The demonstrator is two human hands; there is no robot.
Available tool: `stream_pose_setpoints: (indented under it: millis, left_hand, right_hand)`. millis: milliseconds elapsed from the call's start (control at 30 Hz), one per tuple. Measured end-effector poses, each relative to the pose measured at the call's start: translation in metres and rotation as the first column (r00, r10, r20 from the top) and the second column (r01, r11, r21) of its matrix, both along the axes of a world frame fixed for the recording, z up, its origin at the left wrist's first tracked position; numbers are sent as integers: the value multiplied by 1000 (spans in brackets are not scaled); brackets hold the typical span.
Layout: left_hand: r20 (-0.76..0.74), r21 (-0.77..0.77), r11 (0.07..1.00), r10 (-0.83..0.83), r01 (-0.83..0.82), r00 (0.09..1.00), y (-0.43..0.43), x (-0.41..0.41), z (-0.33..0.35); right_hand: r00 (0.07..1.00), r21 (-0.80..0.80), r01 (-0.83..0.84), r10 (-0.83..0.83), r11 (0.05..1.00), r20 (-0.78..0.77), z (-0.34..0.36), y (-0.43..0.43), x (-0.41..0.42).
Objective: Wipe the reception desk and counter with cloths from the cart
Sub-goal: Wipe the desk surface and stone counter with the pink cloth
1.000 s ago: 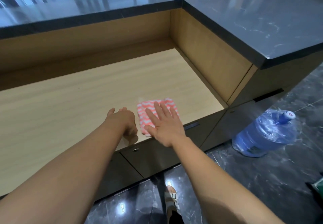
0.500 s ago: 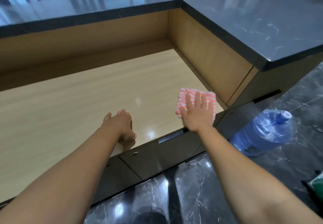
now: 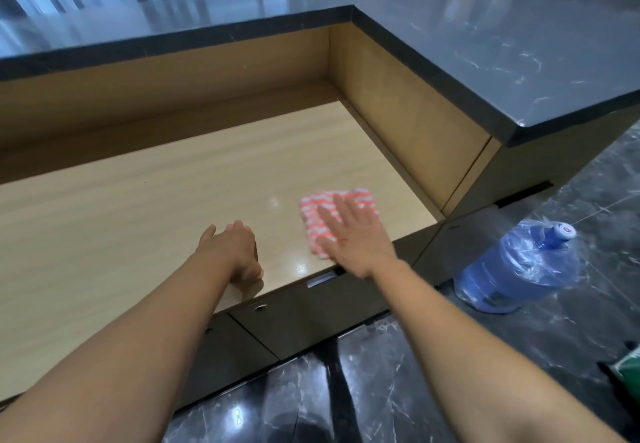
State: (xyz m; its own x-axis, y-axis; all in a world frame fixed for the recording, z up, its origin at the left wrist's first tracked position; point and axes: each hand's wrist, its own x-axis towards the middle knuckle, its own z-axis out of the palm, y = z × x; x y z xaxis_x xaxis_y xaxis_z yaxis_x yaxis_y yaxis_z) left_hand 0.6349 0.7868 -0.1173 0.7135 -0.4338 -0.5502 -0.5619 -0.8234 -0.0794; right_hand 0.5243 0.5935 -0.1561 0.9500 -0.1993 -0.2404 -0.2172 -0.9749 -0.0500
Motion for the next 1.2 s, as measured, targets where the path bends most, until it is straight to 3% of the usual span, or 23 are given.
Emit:
stream_pose_setpoints:
  millis: [167,333,400,533,667,1000,1200]
  left_hand:
    - [7,-13,1000,0,0,1000,2,-1,-2]
    - [36,-33,999,5,-4,999,1,-2,-4]
    - [45,-39,999,4,-2,999,0,-2,-3]
    - [45,-57,998,-24,26,999,3,-1,6]
    - [60,-95,995,16,-10,998,22,10,20]
    - [155,-153,985,105,-81,982,81,41,30]
    - [186,-198,978,98,-60,978,107,103,20]
  right_hand:
    - [970,-1,241,-241,971,-20,4,-74,-10]
    - [929,22,369,-368,929,-43,2,-52,1]
    - [945,26,327,-326,945,-35,5,-23,9]
    - [997,53,64,-62,997,-40,7,48,29]
    - [990,78,-114,120,990,-76,4,74,43]
    - [983,128,-93,112,987,-148,14,78,78]
    - [988,135,-18,38,991,-148,18,87,137]
